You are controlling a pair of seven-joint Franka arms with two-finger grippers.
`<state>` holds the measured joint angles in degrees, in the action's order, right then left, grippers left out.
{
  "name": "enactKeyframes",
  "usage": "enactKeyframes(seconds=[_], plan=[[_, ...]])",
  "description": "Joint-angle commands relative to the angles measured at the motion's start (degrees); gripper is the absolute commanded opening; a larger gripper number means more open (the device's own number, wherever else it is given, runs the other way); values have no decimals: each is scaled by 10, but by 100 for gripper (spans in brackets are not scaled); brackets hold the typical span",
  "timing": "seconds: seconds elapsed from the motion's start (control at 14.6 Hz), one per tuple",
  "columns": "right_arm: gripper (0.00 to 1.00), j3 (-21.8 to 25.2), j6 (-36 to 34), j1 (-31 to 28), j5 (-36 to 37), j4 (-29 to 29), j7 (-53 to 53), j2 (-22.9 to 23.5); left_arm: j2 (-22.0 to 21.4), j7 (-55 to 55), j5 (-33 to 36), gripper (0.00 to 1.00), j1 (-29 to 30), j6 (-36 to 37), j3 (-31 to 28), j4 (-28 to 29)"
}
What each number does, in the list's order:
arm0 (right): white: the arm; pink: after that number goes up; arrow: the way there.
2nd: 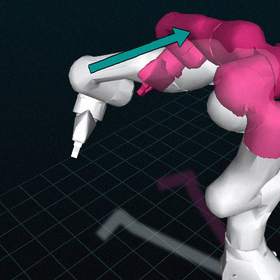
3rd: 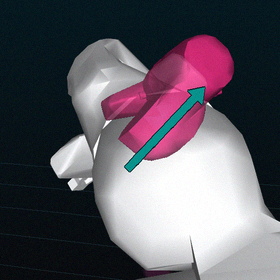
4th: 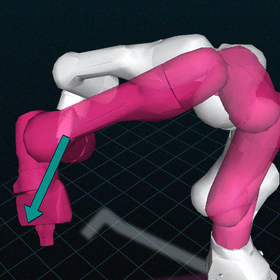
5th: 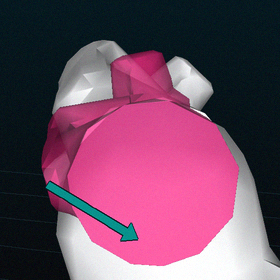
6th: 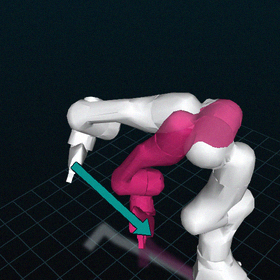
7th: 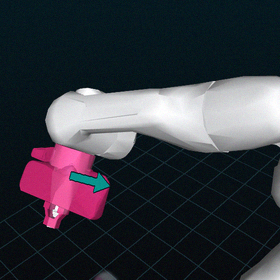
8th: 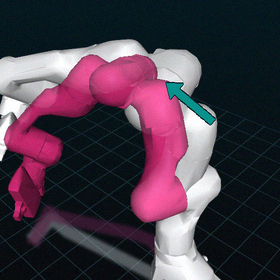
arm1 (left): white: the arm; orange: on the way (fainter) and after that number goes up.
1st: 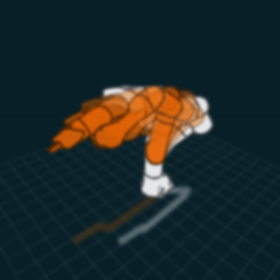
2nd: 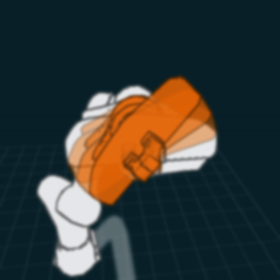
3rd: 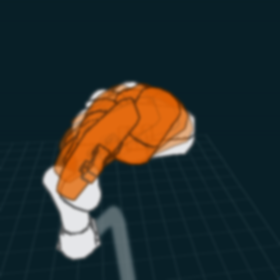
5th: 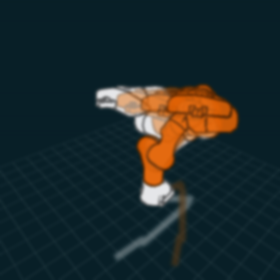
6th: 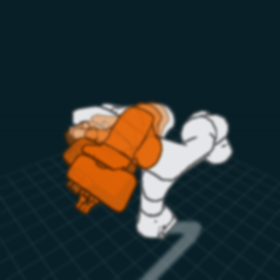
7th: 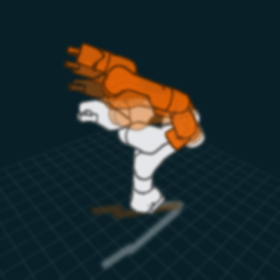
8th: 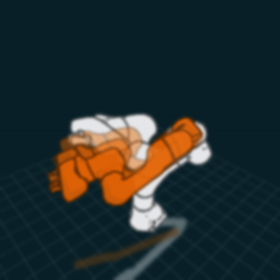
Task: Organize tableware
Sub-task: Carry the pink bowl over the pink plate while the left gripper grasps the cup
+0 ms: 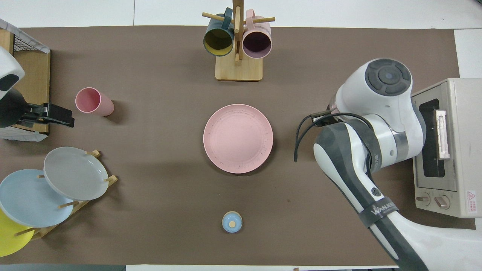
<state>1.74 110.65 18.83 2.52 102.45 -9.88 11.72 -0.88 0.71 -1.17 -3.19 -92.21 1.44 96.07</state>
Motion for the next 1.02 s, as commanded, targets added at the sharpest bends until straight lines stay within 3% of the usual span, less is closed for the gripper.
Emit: enactKeyframes(seconds=[0.0,0.14,0.2,0.34,0.48,0.55,0.61,0.96], plan=[[0,-2,-96,74,4,-157,-95,69,-16,2,5,100,-2,7,1,6],[0,-4,-99,110,-4,-176,-147,86,-36,-8,5,100,-4,-1,1,48],[0,-9,-98,137,-2,-195,-173,111,-38,-10,5,100,-5,-12,2,55],[0,-8,-109,194,5,-293,-242,196,-32,-30,5,100,-8,-55,3,72],[0,-11,-92,199,7,-308,-263,220,-16,-34,5,100,-21,-108,3,96],[0,-12,-56,204,6,-306,-271,226,6,-34,4,100,-22,-128,3,94],[0,-12,-23,218,6,-296,-285,243,62,-34,1,100,-17,-173,2,82],[0,-12,-15,249,8,-293,-315,269,151,-35,-1,100,-9,-293,-2,81]])
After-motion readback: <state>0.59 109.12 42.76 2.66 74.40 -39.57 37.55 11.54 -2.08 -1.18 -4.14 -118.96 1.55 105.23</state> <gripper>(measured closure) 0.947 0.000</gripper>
